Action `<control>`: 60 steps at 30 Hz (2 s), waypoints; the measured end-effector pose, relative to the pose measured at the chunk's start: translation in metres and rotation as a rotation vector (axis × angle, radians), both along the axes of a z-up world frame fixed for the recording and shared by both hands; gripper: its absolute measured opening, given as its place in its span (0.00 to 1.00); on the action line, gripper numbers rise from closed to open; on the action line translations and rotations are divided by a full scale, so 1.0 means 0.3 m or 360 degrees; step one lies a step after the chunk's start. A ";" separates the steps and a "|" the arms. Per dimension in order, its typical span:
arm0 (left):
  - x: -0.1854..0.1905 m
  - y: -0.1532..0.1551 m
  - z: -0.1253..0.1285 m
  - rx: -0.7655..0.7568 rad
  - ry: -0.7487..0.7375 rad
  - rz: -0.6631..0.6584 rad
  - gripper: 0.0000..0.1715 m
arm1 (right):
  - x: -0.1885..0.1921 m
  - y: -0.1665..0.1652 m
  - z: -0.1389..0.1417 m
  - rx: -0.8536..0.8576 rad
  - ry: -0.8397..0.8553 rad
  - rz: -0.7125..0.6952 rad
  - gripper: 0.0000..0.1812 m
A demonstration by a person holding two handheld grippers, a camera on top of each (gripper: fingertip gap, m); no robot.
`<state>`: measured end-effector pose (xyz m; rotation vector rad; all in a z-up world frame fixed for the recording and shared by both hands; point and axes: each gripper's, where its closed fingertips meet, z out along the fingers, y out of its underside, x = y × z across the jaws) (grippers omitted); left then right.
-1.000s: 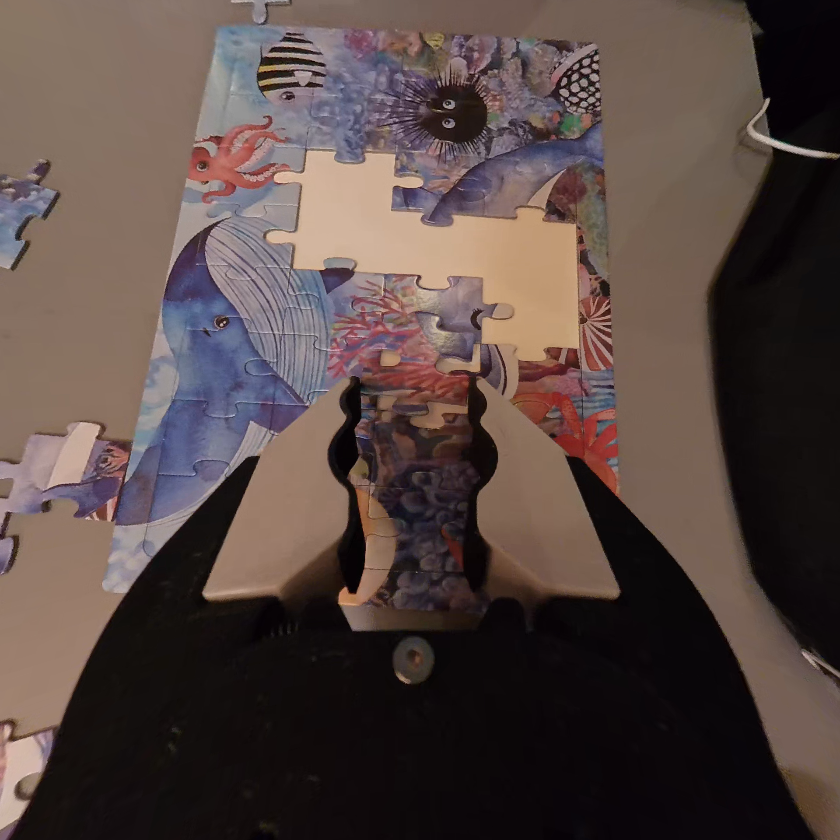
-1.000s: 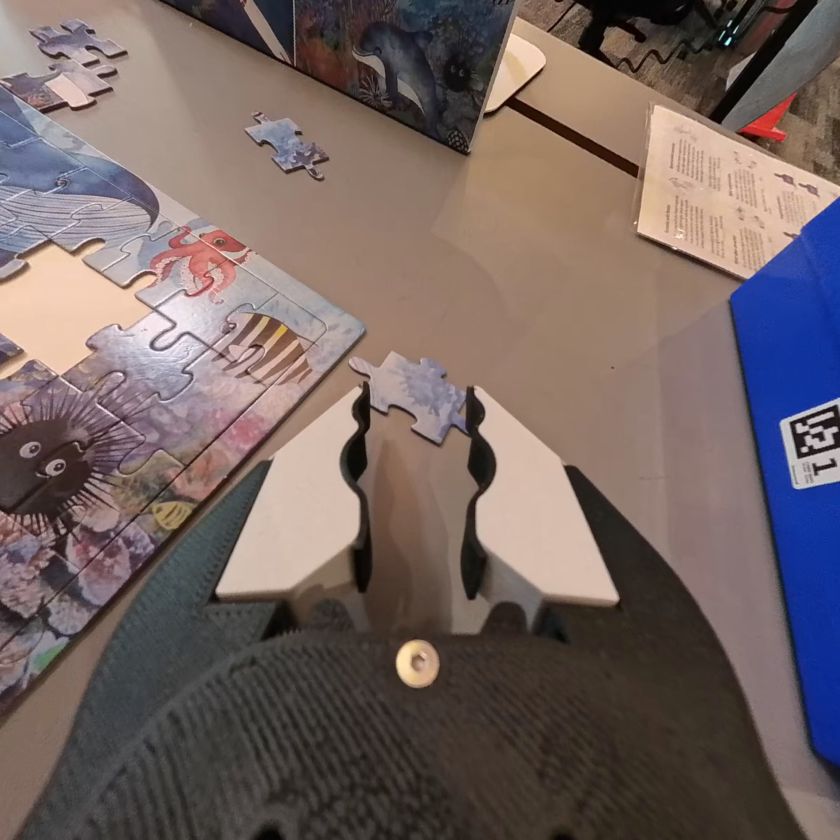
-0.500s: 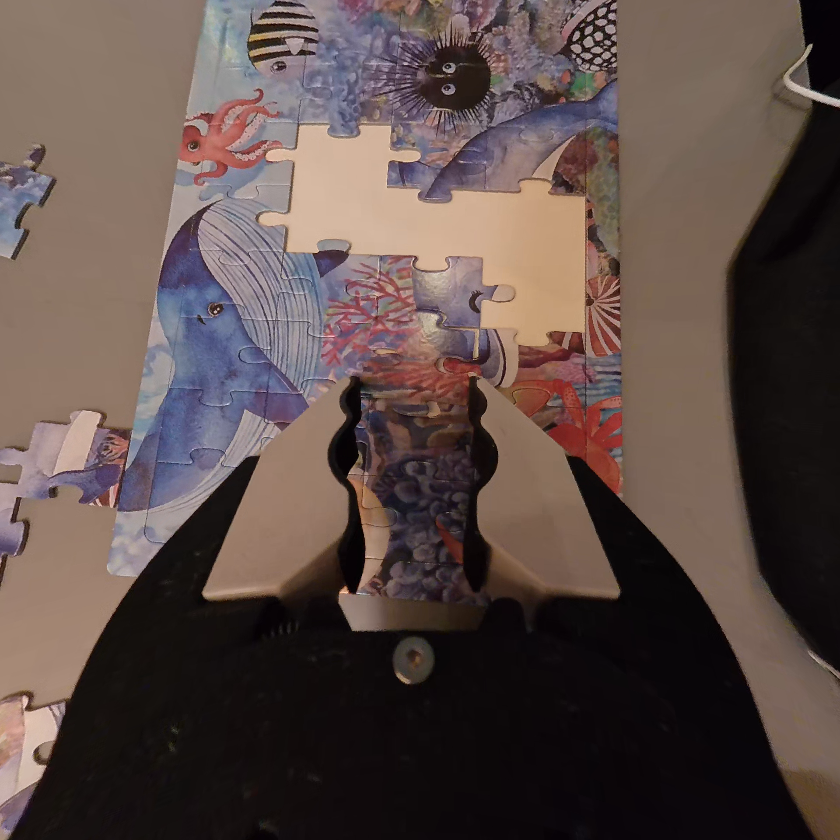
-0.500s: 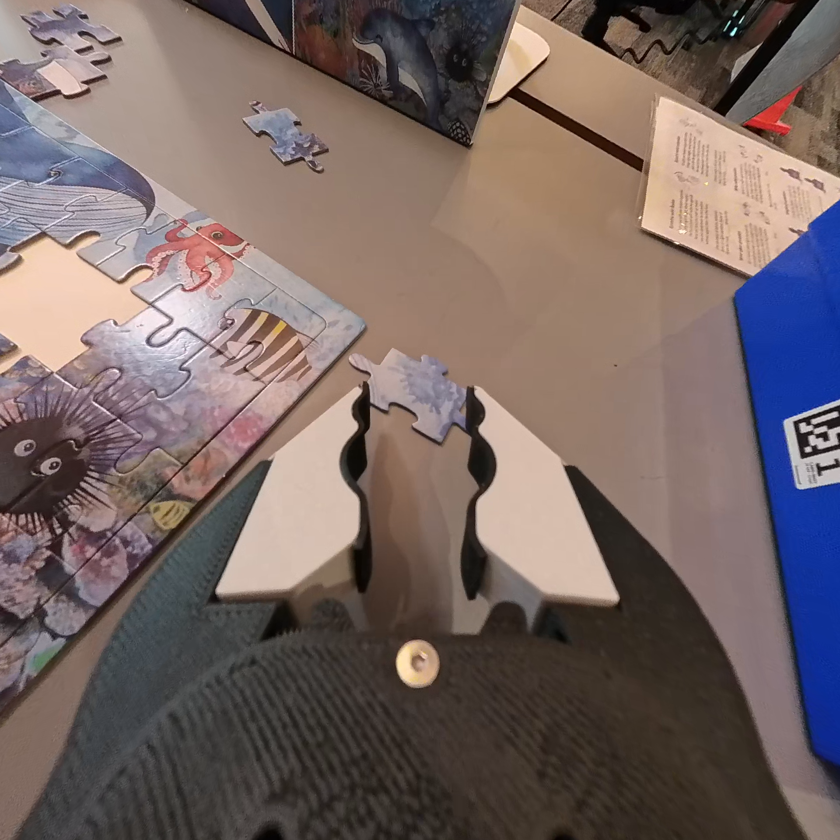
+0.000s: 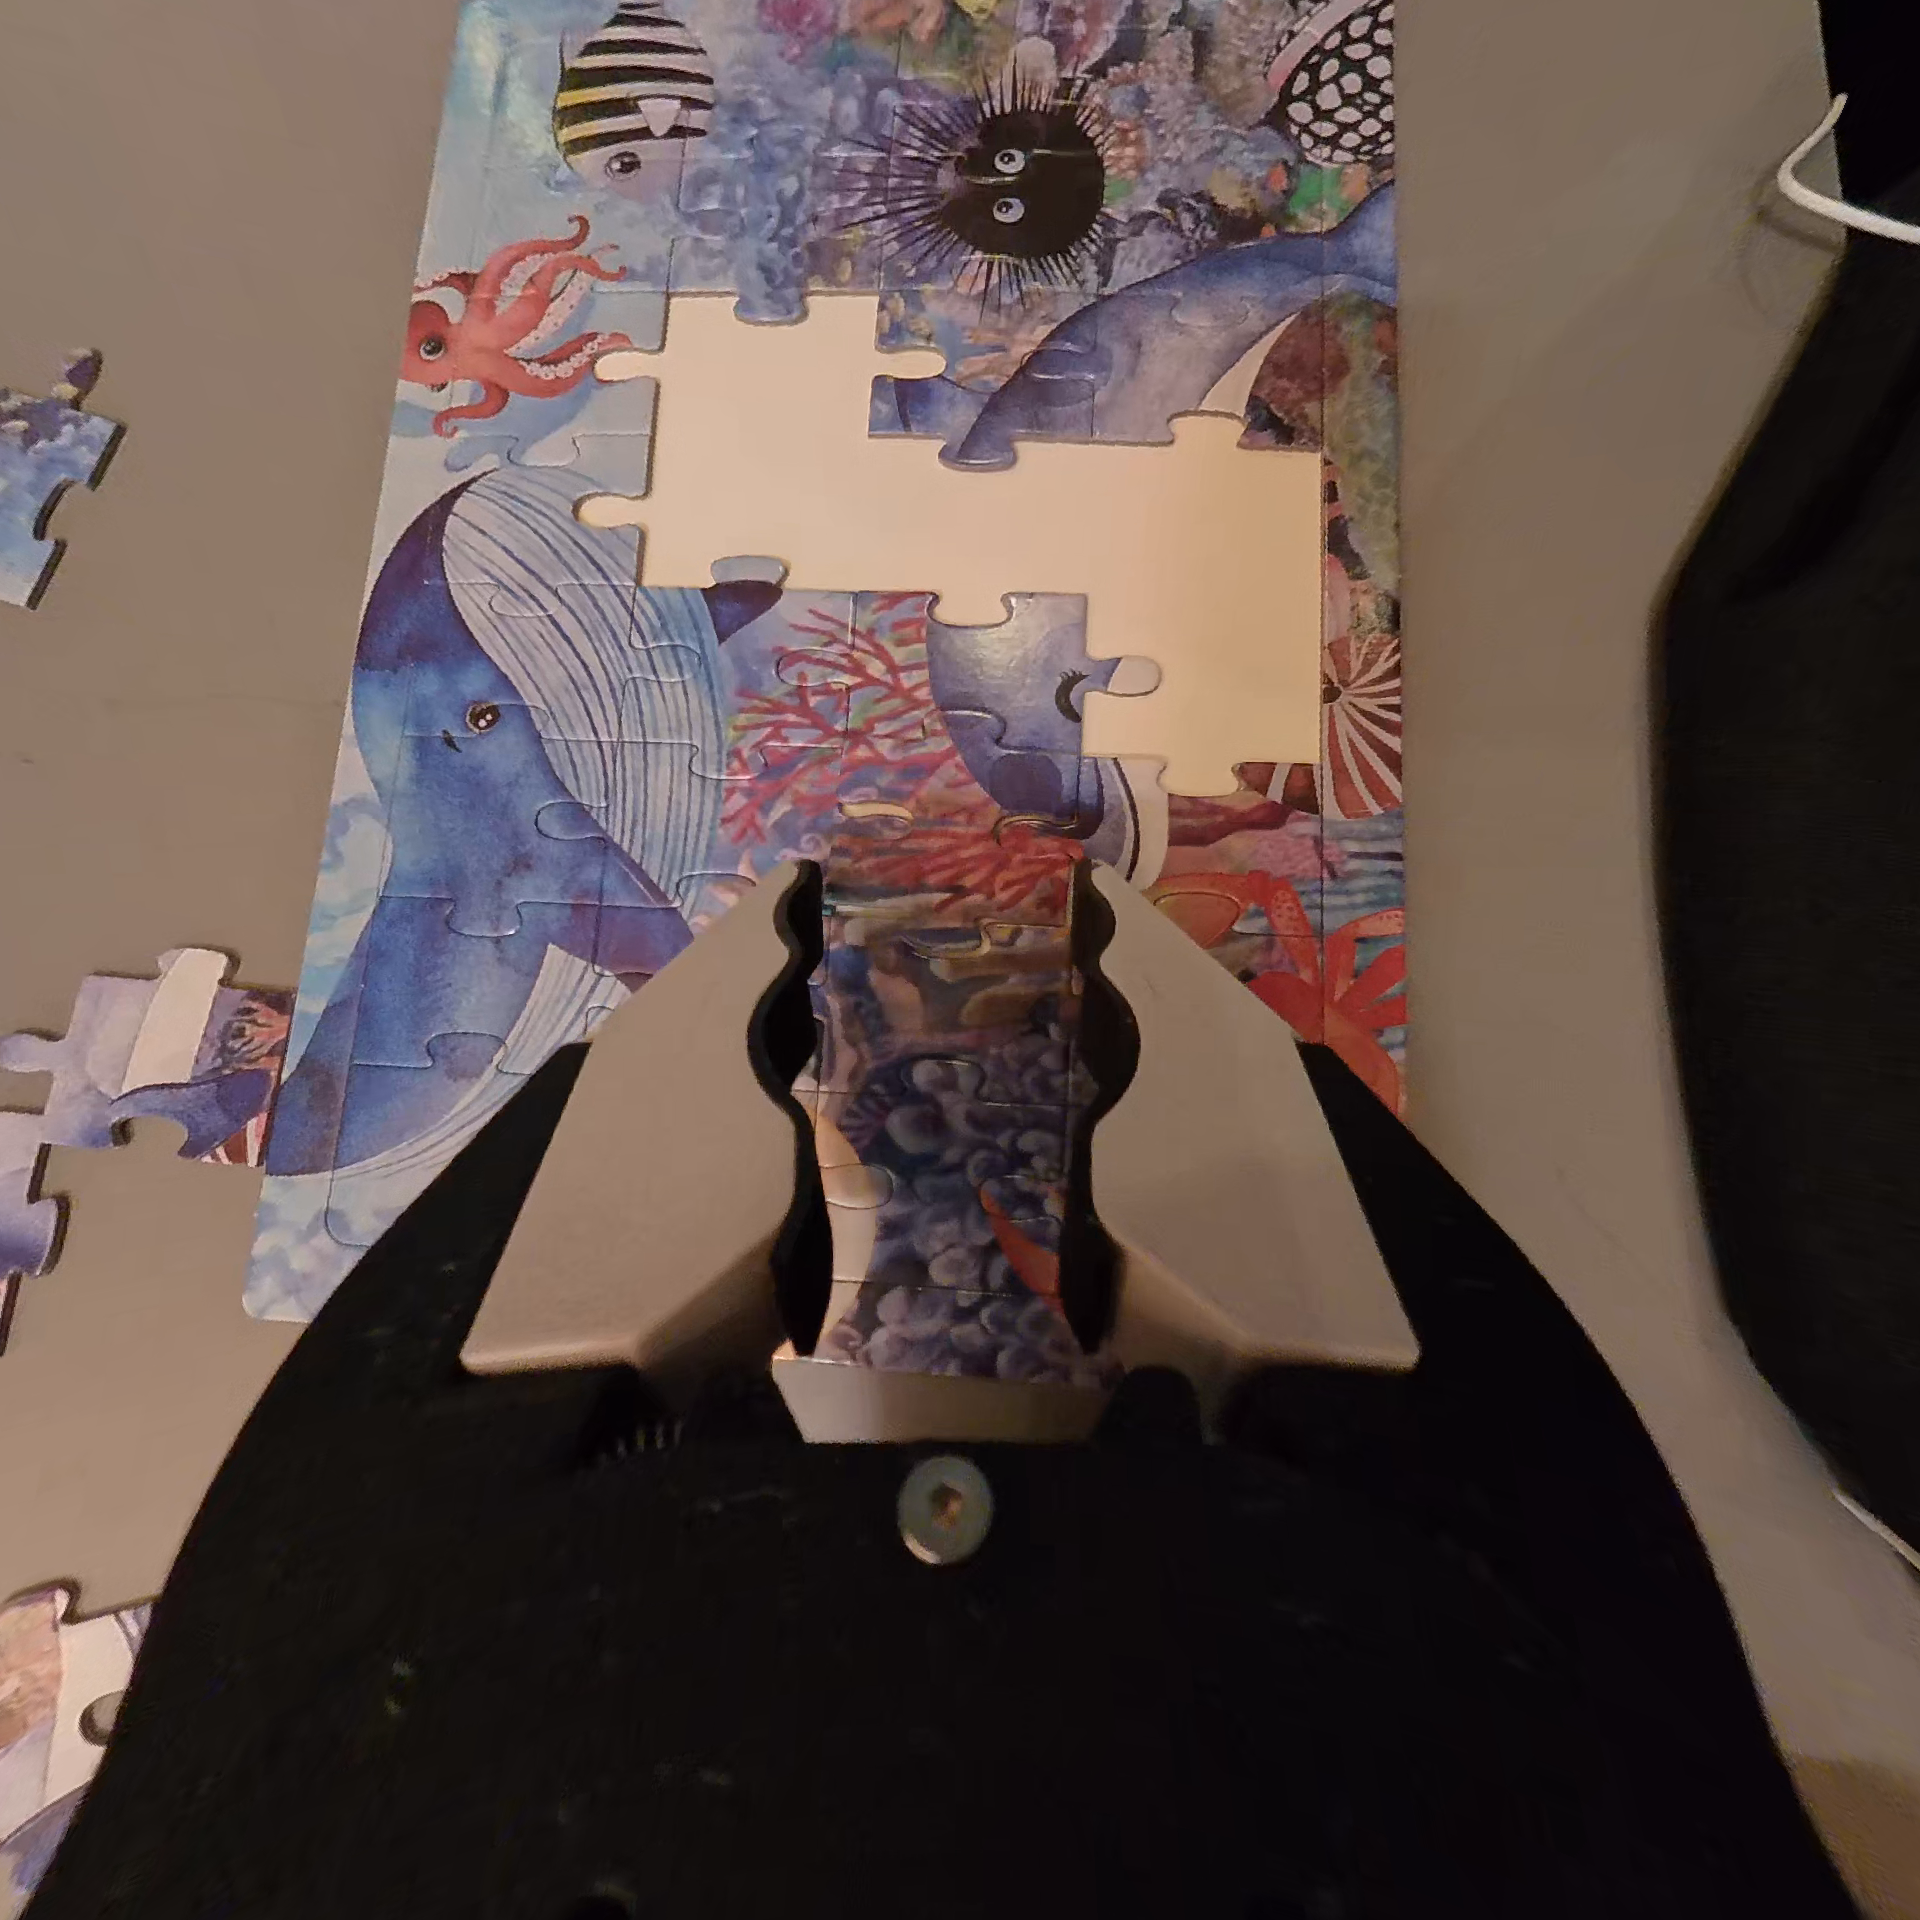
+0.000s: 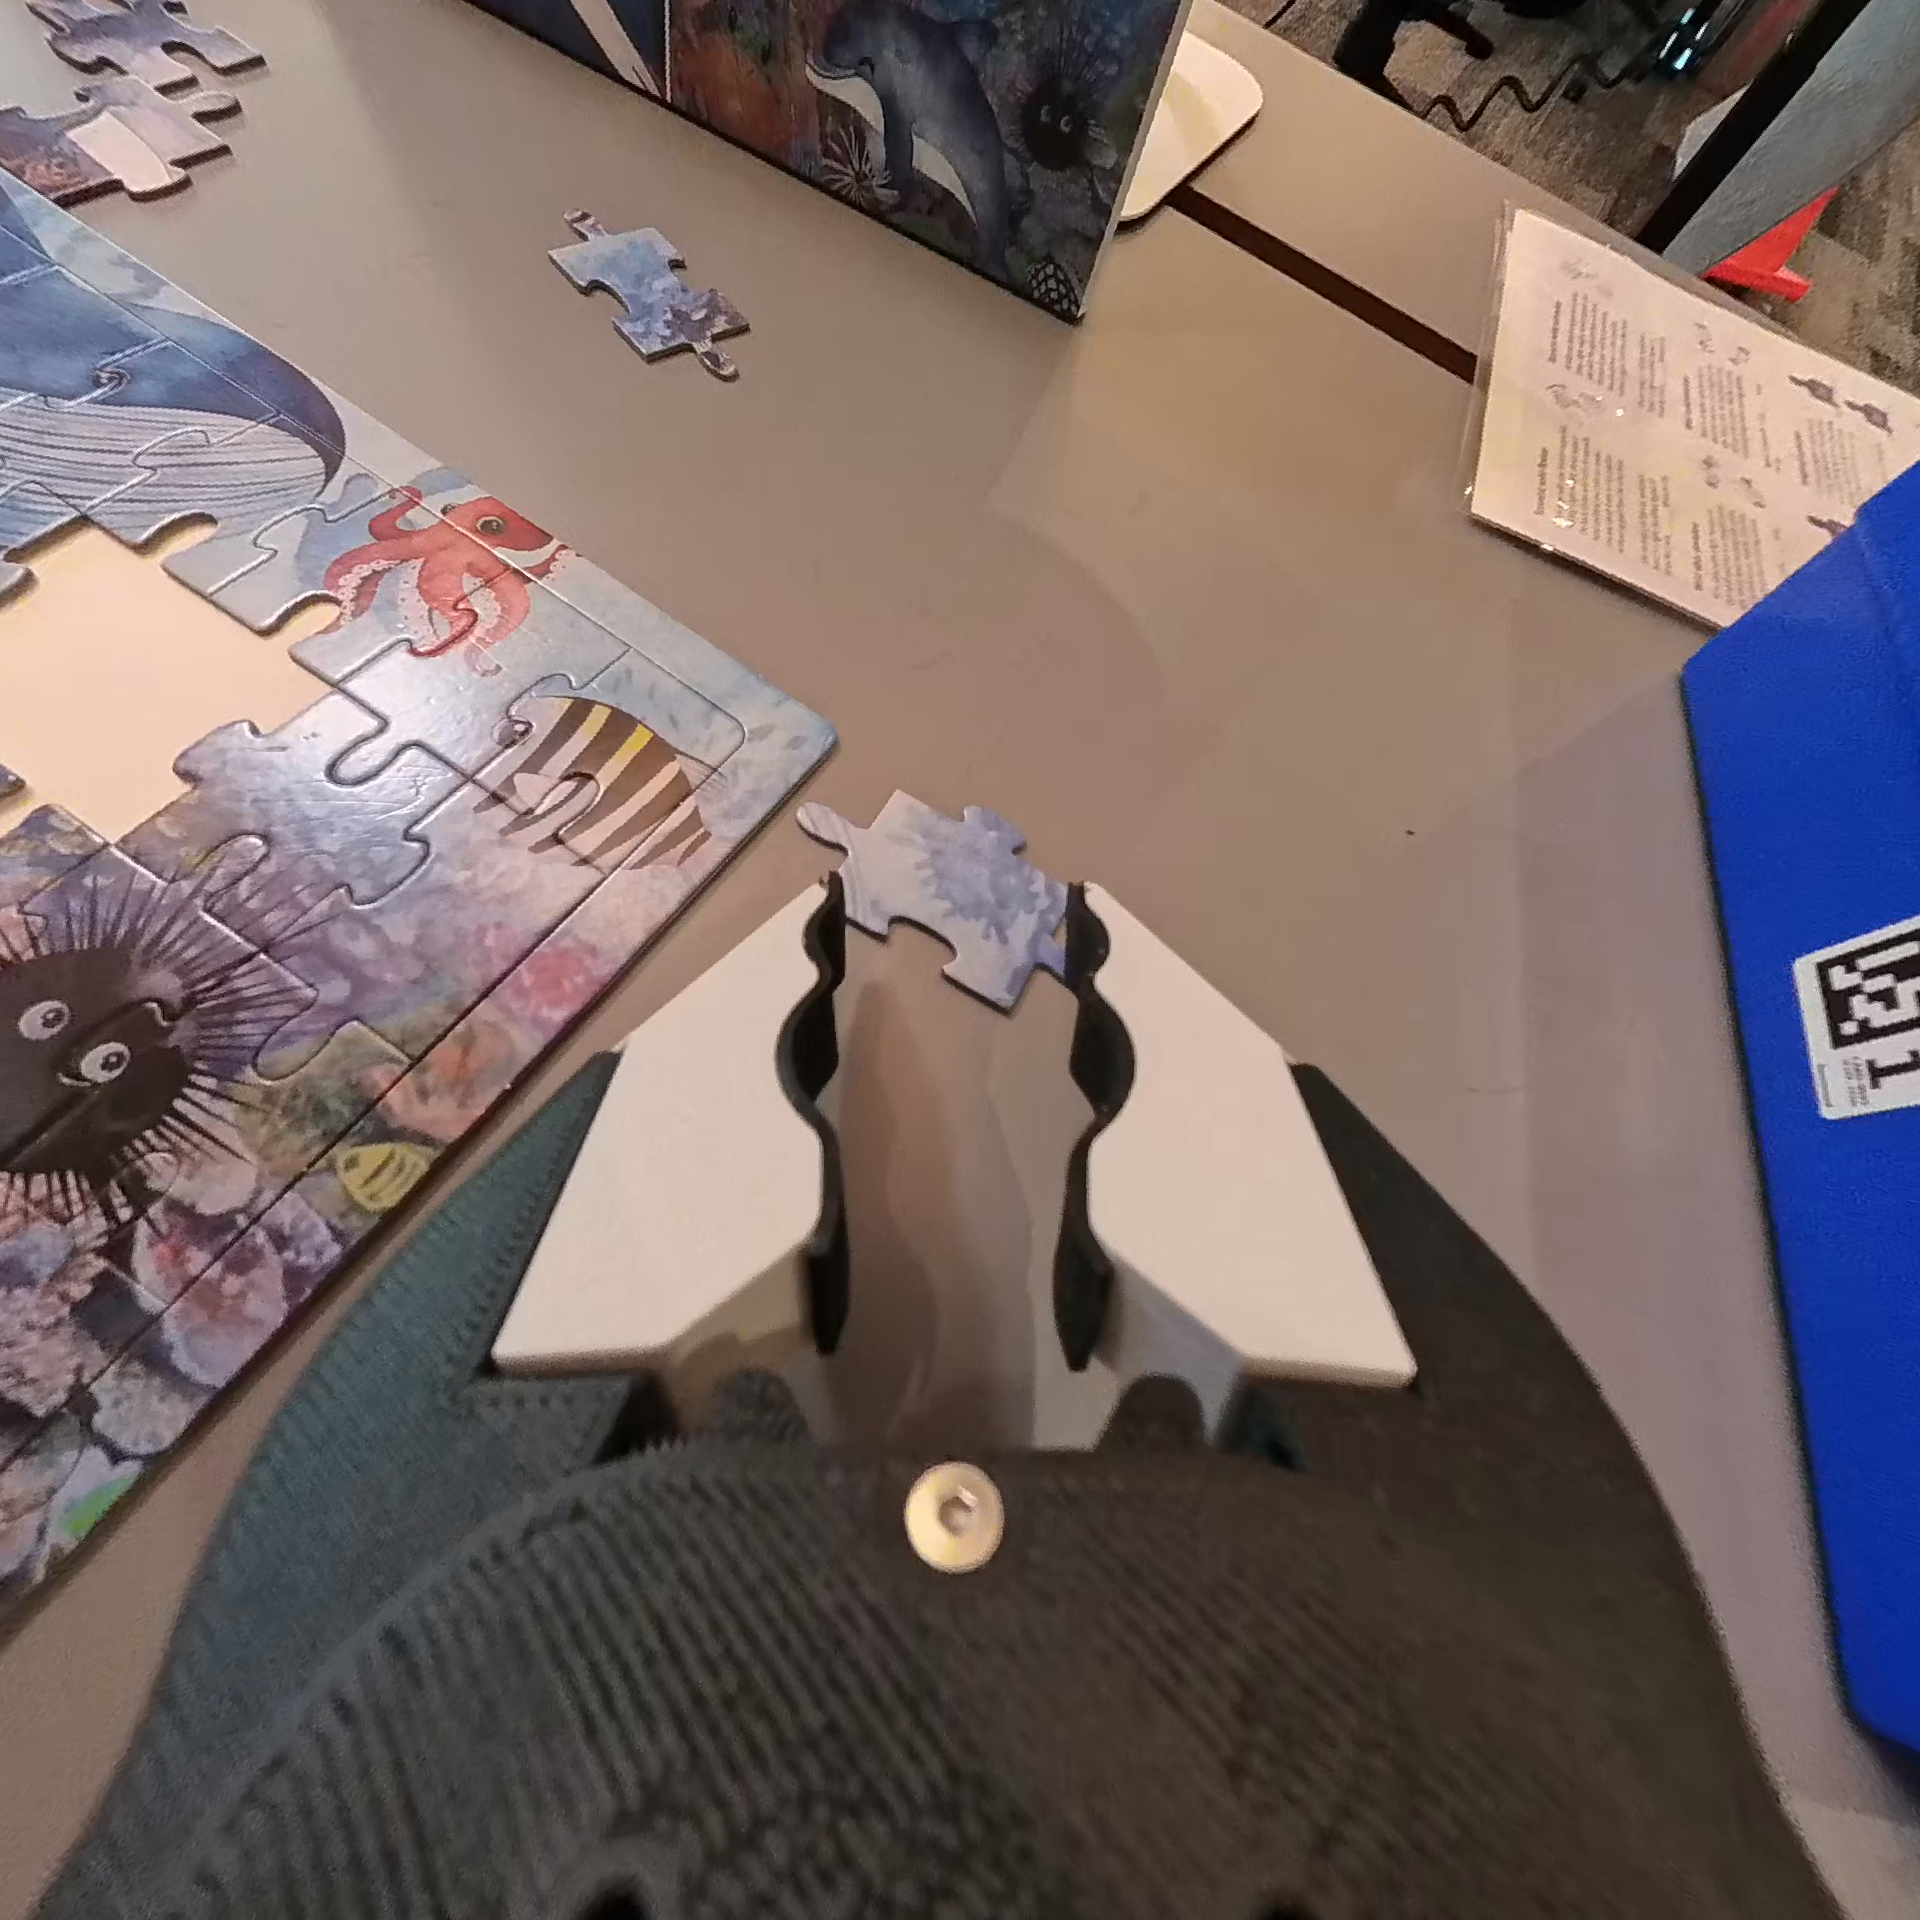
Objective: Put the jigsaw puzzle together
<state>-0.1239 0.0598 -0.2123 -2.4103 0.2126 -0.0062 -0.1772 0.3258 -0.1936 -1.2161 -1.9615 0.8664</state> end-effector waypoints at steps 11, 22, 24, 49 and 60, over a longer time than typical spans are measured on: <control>-0.005 0.022 0.031 0.0102 -0.0011 0.0058 0.27 | -0.001 0.000 -0.003 0.0016 -0.0003 0.0000 0.22; -0.041 0.008 0.050 0.0143 -0.0068 0.0134 0.18 | 0.089 -0.591 0.171 -0.0523 0.0140 0.0835 0.01; -0.037 -0.010 0.048 0.0128 -0.0115 0.0113 0.10 | 0.115 -0.691 0.140 -0.0458 0.0062 0.0973 0.00; -0.023 -0.026 0.006 0.0059 -0.0138 0.0114 0.08 | 0.143 -0.842 -0.009 -0.0086 -0.0144 0.1121 0.00; -0.007 -0.003 -0.007 0.0071 -0.0154 0.0112 0.04 | 0.157 -0.843 -0.060 -0.0063 -0.0309 0.1127 0.00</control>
